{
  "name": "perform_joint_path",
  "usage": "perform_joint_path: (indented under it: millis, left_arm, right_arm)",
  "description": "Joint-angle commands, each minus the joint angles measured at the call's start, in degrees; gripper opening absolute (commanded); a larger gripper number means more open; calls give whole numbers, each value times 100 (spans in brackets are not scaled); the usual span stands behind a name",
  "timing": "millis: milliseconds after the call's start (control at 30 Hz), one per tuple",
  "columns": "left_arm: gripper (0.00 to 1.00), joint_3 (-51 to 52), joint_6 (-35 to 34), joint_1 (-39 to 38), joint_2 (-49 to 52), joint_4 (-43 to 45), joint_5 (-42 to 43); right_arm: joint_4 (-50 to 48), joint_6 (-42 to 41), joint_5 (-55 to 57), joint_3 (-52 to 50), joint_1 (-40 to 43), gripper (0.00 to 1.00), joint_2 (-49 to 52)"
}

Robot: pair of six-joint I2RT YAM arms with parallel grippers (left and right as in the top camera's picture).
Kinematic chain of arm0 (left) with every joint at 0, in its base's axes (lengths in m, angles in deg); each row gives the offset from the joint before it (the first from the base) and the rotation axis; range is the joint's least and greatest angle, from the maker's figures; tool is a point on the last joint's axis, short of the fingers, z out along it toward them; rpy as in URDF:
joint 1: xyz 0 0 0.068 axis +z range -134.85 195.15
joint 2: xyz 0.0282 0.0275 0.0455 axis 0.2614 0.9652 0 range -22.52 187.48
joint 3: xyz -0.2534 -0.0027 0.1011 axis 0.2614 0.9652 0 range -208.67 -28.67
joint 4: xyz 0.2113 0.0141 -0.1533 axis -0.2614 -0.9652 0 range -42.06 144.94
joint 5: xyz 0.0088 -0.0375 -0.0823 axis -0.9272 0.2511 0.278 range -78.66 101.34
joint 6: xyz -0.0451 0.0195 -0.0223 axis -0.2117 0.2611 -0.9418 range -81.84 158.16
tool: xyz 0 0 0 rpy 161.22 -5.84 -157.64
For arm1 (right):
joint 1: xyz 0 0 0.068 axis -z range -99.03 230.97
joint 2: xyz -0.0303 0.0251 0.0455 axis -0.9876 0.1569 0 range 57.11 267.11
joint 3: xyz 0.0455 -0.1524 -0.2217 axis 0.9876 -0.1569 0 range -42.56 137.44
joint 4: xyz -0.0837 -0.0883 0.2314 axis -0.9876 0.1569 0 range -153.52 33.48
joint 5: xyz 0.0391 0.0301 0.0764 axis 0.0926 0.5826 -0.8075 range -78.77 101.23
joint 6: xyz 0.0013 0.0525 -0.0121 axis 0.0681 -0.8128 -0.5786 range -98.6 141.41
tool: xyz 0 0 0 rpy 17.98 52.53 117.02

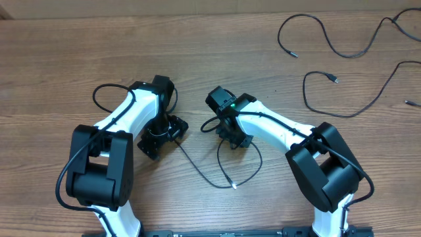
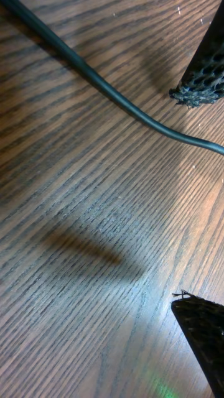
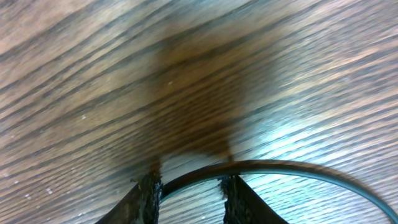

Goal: Untangle cables

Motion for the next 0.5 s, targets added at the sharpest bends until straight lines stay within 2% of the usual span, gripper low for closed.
perform_joint_path:
  millis: [0, 200, 467]
  left_arm:
    - [99, 39, 111, -11, 57, 4, -122]
    - [99, 39, 138, -11, 57, 4, -122]
    - [98, 39, 175, -11, 57, 24, -125]
  right_arm:
    - [35, -31, 431, 63, 50, 27, 127]
    - [136, -28, 544, 63, 179, 4, 127]
    - [481, -13, 575, 76, 658, 4, 122]
